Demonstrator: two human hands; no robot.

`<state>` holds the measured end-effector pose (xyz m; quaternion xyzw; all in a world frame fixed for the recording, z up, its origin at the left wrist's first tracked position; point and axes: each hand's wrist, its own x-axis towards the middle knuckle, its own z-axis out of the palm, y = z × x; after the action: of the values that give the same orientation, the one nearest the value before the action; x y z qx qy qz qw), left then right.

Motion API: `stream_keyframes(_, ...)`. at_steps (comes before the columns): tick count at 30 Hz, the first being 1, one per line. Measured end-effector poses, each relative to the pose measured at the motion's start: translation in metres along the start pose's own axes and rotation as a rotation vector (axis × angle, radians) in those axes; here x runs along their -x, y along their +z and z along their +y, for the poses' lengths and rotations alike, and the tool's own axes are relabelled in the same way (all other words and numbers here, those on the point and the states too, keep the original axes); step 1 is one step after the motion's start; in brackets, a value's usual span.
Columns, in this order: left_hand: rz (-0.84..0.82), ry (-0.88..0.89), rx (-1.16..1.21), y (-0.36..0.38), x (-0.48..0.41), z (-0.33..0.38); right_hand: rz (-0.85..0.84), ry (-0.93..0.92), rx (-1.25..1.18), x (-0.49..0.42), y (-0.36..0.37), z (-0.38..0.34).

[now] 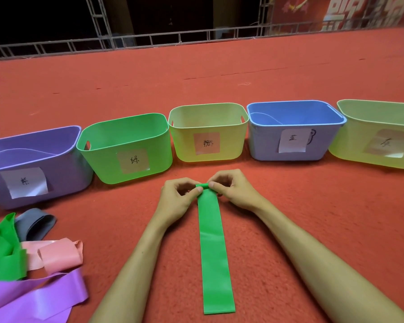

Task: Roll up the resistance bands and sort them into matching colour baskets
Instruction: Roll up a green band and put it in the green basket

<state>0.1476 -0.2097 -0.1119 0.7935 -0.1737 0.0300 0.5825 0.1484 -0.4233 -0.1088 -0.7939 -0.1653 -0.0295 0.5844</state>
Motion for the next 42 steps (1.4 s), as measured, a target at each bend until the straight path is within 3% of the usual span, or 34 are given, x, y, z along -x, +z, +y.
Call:
stream_keyframes(5, 0.014, -0.103, 0.086, 0.002, 0.000, 0.006, 0.010, -0.017, -0.040, -0.002, -0.001, 0.002)
stream_keyframes(25, -0.027, -0.141, 0.165, 0.001, 0.004, 0.013, -0.026, -0.004, -0.209, 0.000, -0.002, -0.003)
stream_keyframes(34, 0.007, -0.125, 0.334, -0.004, 0.005, 0.015, -0.013, 0.067, -0.186, -0.002, 0.005, -0.009)
stream_keyframes(42, -0.023, -0.165, 0.302, -0.005, 0.004, 0.013, -0.018, 0.055, -0.194, 0.000, 0.003, -0.009)
